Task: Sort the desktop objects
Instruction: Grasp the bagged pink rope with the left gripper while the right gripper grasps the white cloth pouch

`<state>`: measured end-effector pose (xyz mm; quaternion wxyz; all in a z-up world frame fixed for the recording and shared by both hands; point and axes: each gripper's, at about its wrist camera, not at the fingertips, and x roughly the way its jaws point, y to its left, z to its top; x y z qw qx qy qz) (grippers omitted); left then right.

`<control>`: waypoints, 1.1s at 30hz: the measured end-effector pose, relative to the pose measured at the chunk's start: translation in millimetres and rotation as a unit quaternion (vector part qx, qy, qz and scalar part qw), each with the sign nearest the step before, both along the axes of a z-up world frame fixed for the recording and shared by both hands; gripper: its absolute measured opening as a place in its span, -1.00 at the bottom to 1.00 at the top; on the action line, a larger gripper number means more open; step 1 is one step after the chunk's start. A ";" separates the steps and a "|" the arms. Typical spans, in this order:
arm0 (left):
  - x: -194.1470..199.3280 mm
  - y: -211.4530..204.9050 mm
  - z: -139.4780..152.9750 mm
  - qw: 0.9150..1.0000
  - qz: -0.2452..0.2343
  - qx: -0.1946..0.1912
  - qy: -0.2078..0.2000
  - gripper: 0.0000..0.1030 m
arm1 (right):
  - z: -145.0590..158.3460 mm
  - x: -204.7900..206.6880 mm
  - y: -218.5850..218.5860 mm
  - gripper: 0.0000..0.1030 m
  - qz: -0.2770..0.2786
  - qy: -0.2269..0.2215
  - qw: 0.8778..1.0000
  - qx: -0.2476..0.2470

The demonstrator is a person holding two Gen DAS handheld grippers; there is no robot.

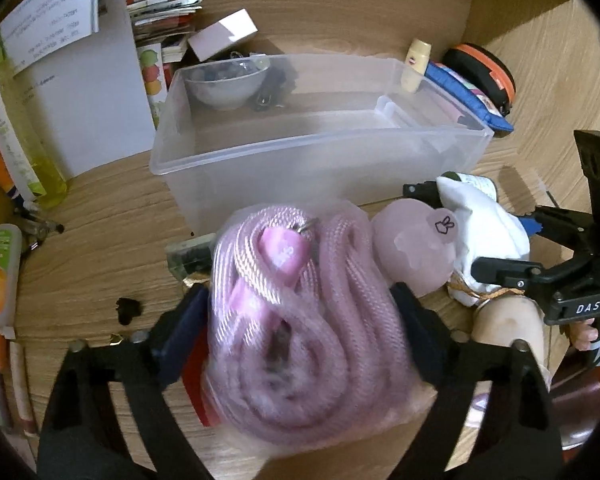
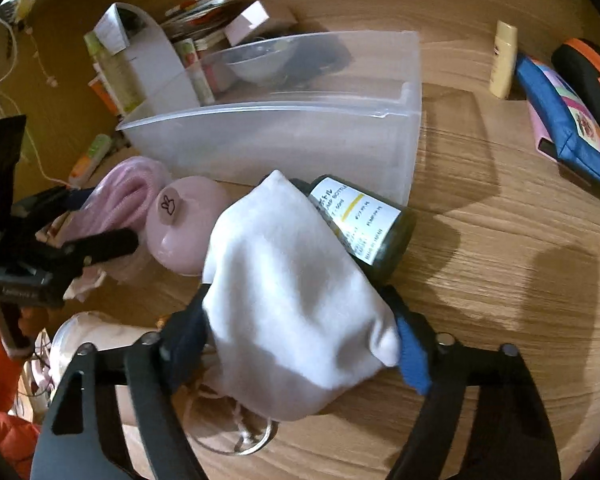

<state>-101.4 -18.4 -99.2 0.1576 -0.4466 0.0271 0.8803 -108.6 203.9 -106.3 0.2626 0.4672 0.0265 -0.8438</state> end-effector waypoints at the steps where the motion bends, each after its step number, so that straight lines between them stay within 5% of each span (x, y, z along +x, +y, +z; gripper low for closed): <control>1: -0.1 -2.4 0.6 1.000 0.002 0.002 0.002 0.54 | 1.8 2.2 -0.8 0.32 0.003 0.006 1.000 0.004; 13: 8.1 -4.5 5.4 0.999 0.010 -0.006 0.033 0.36 | 31.6 18.2 10.3 -0.16 -0.014 0.037 0.999 0.015; 21: 18.0 -1.7 22.6 0.998 0.006 0.019 0.068 0.35 | 60.8 34.5 19.5 -0.20 -0.043 0.100 0.993 0.045; 33: 31.1 -8.0 31.1 0.996 0.014 0.020 0.088 0.31 | 100.1 37.2 19.3 -0.21 -0.058 0.150 0.987 0.006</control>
